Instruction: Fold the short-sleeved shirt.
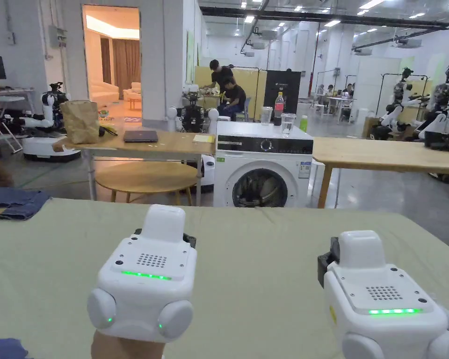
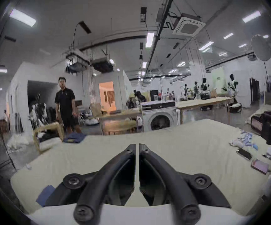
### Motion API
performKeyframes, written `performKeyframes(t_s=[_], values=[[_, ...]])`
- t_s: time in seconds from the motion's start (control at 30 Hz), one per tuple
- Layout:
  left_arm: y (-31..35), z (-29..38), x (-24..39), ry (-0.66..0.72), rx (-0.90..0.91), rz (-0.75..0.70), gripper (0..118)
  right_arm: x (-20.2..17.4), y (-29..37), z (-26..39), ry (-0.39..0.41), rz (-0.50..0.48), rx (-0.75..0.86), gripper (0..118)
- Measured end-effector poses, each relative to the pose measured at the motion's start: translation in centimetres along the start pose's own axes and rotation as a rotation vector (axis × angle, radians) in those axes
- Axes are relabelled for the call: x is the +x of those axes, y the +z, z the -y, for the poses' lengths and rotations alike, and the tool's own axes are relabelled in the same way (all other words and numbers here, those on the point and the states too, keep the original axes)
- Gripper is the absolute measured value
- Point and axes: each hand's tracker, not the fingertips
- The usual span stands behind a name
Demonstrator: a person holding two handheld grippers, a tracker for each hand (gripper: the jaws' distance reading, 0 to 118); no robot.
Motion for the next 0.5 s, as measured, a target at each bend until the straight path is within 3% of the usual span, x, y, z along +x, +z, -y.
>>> performKeyframes(t_s=[0.37,0.43,0.47,0.5], values=[[0.1,-0.3,-1.6,0.042,-0.026,-0.003,0,-0.9,0.2,-1.1,0.003,-0.029,0.017,4],[0.1,-0.2,-1.6,0.050,-0.032,0.003,0,-1.0,0.2,-1.1,0.004,-0.033,0.021,22],[0.0,-0.1,-1.5,0.047,-0.033,-0.005,9,-1.0,0.3,-1.1,0.005,-0.031,0.024,38],[-0.1,-0.1,-1.4,0.035,-0.042,-0.011,54,-0.9,0.3,-1.1,0.000,-0.027,0.028,73]])
